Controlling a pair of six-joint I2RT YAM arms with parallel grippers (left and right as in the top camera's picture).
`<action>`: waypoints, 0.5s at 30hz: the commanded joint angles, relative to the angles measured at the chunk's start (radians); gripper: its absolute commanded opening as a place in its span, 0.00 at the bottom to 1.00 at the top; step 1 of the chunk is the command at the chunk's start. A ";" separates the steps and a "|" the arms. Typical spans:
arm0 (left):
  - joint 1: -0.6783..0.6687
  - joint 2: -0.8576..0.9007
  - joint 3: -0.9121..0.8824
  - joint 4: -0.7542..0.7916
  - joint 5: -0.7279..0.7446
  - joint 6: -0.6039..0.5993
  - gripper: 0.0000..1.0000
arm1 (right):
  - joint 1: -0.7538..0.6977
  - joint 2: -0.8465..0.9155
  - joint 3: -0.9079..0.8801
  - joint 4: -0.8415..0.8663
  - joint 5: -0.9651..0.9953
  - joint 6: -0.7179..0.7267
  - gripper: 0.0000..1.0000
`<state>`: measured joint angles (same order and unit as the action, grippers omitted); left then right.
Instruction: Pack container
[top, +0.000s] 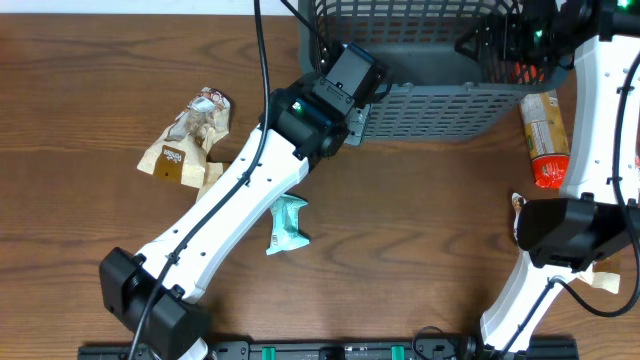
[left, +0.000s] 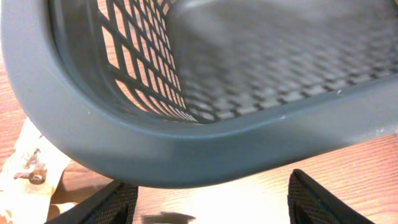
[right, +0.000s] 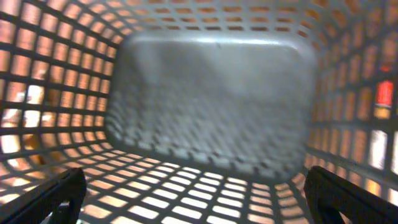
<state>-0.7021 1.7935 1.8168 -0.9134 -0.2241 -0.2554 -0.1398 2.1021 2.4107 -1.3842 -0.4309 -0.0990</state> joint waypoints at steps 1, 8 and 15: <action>-0.008 0.007 0.005 -0.010 -0.012 0.038 0.71 | 0.004 0.002 0.054 0.004 -0.120 -0.015 0.99; -0.040 -0.069 0.005 -0.028 -0.013 0.038 0.80 | 0.003 0.001 0.229 -0.034 -0.179 -0.006 0.99; -0.041 -0.259 0.005 -0.117 -0.095 0.037 0.87 | -0.052 -0.039 0.497 -0.126 -0.056 0.061 0.99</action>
<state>-0.7464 1.6451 1.8160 -0.9951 -0.2428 -0.2279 -0.1528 2.0995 2.8174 -1.4776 -0.5522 -0.0765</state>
